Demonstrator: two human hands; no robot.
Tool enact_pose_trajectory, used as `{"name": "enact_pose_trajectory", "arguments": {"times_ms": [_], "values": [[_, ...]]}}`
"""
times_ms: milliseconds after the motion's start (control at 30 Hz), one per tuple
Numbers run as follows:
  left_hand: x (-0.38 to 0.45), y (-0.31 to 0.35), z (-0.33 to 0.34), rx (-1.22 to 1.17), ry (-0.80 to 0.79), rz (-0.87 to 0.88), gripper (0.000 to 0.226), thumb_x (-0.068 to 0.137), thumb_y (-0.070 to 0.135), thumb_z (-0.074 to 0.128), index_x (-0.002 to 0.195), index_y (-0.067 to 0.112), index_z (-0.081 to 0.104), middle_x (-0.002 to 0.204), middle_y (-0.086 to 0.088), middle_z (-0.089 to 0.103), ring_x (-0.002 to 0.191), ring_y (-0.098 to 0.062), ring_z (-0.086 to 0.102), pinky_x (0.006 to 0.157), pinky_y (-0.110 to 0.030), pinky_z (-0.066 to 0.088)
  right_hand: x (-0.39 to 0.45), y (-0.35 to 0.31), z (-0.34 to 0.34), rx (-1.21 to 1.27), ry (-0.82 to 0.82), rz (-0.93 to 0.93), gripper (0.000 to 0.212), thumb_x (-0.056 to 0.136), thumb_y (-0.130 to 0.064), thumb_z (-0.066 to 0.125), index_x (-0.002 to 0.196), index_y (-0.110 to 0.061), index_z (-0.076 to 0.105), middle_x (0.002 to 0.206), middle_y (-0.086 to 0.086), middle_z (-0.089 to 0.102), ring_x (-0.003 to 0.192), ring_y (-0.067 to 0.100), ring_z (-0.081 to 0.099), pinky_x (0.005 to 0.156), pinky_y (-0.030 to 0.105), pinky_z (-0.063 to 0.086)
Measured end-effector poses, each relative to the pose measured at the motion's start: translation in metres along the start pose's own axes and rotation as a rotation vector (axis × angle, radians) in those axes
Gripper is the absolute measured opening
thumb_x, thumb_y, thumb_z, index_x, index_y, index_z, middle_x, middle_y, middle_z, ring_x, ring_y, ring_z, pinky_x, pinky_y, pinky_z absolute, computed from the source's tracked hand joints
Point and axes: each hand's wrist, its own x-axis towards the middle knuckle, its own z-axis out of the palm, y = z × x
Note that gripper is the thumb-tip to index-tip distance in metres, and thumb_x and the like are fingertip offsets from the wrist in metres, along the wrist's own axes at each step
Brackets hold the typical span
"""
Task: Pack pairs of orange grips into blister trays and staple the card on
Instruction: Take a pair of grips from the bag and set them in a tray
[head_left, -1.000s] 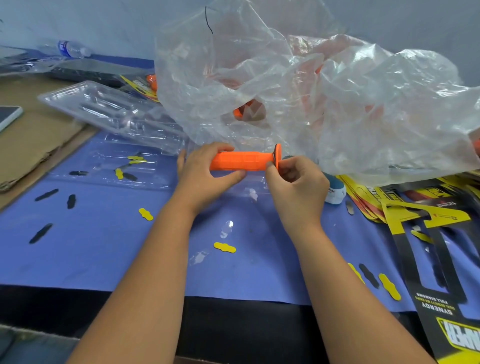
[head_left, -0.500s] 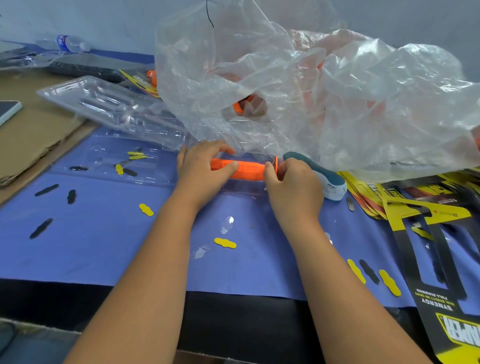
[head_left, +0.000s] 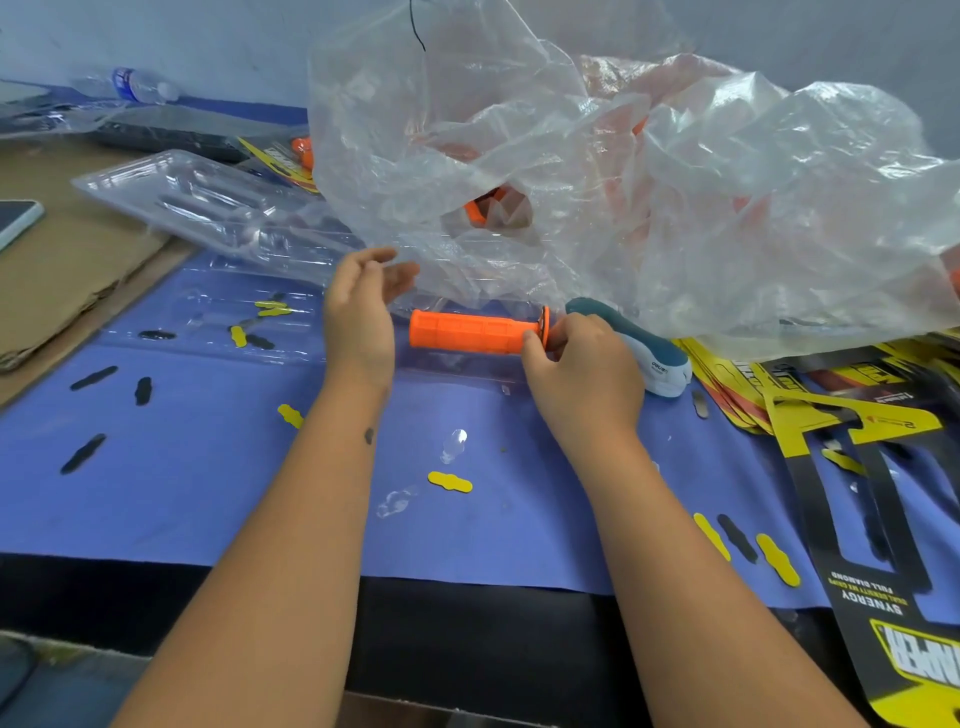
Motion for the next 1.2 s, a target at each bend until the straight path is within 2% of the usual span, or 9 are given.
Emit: {"name": "enact_pose_trajectory", "arguments": {"times_ms": [200, 333, 500, 700, 767, 867, 1033, 1100, 1200], "values": [[-0.007, -0.002, 0.005, 0.300, 0.002, 0.146, 0.023, 0.092, 0.013, 0.043, 0.088, 0.027, 0.061, 0.094, 0.008, 0.069, 0.095, -0.008, 0.063, 0.078, -0.016, 0.043, 0.001, 0.000, -0.001, -0.016, -0.026, -0.008, 0.028, 0.093, -0.036, 0.054, 0.073, -0.017, 0.051, 0.076, -0.006, 0.044, 0.069, 0.019, 0.042, 0.048, 0.025, 0.019], [-0.022, -0.009, 0.019, 0.816, -0.240, 0.538, 0.028, 0.086, 0.010, 0.051, 0.108, 0.013, 0.068, 0.109, -0.004, 0.069, 0.105, -0.026, 0.057, 0.094, -0.033, 0.038, 0.001, 0.002, -0.001, 0.024, -0.036, -0.007, 0.027, 0.091, -0.036, 0.056, 0.071, -0.017, 0.052, 0.075, -0.006, 0.048, 0.069, 0.020, 0.045, 0.052, 0.031, 0.024], [-0.042, -0.011, 0.036, 1.069, -0.487, 0.616, 0.039, 0.090, 0.024, 0.038, 0.120, 0.017, 0.062, 0.128, -0.002, 0.059, 0.121, -0.023, 0.049, 0.106, -0.042, 0.030, 0.002, 0.003, -0.002, 0.081, -0.083, 0.011, 0.031, 0.089, -0.042, 0.056, 0.066, -0.023, 0.047, 0.075, -0.007, 0.051, 0.071, 0.017, 0.048, 0.060, 0.031, 0.030], [-0.043, -0.010, 0.035, 1.126, -0.478, 0.589, 0.032, 0.093, 0.016, 0.052, 0.123, 0.020, 0.061, 0.140, 0.002, 0.052, 0.136, -0.018, 0.038, 0.115, -0.043, 0.017, 0.007, -0.006, -0.027, 0.765, 0.209, 0.208, 0.028, 0.084, -0.024, 0.052, 0.057, -0.019, 0.049, 0.052, -0.010, 0.050, 0.057, 0.009, 0.049, 0.057, 0.030, 0.040], [-0.047, -0.004, 0.040, 1.066, -0.481, 0.632, 0.026, 0.090, 0.012, 0.052, 0.111, 0.016, 0.068, 0.139, 0.001, 0.055, 0.137, -0.020, 0.040, 0.114, -0.046, 0.018, 0.014, -0.005, -0.041, 0.872, 0.406, 0.296, 0.020, 0.082, -0.022, 0.051, 0.062, -0.020, 0.049, 0.053, -0.012, 0.048, 0.055, 0.005, 0.043, 0.054, 0.020, 0.036], [-0.055, 0.006, 0.051, 0.984, -0.459, 0.805, 0.015, 0.082, 0.009, 0.057, 0.087, 0.011, 0.071, 0.128, -0.005, 0.064, 0.129, -0.027, 0.051, 0.107, -0.050, 0.028, 0.025, 0.007, -0.061, 0.992, 0.645, 0.499, 0.011, 0.081, -0.020, 0.051, 0.071, -0.020, 0.047, 0.066, 0.001, 0.046, 0.062, 0.017, 0.041, 0.058, 0.030, 0.035], [-0.079, 0.022, 0.091, 0.824, -0.558, 1.041, 0.025, 0.078, 0.013, 0.047, 0.085, 0.012, 0.071, 0.121, -0.005, 0.066, 0.117, -0.030, 0.057, 0.097, -0.044, 0.036, 0.035, 0.033, -0.091, 1.041, 0.949, 0.571, 0.020, 0.086, -0.006, 0.055, 0.100, -0.012, 0.041, 0.075, -0.005, 0.042, 0.053, -0.002, 0.043, 0.050, 0.011, 0.035], [-0.092, 0.025, 0.111, 0.760, -0.699, 1.168, 0.025, 0.078, 0.011, 0.047, 0.084, 0.011, 0.071, 0.118, -0.005, 0.068, 0.115, -0.030, 0.059, 0.093, -0.041, 0.040, 0.043, 0.041, -0.099, 1.008, 0.928, 0.631, 0.018, 0.087, -0.007, 0.055, 0.098, -0.013, 0.043, 0.075, -0.005, 0.044, 0.055, 0.001, 0.044, 0.049, 0.011, 0.035], [-0.103, 0.033, 0.141, 0.733, -0.844, 1.282, 0.027, 0.076, 0.010, 0.044, 0.086, 0.007, 0.070, 0.112, -0.007, 0.069, 0.117, -0.028, 0.059, 0.094, -0.041, 0.044, 0.056, 0.054, -0.114, 0.955, 0.540, 0.583, 0.018, 0.094, -0.007, 0.054, 0.076, -0.012, 0.051, 0.063, 0.002, 0.051, 0.048, 0.009, 0.045, 0.052, 0.025, 0.036]]}}
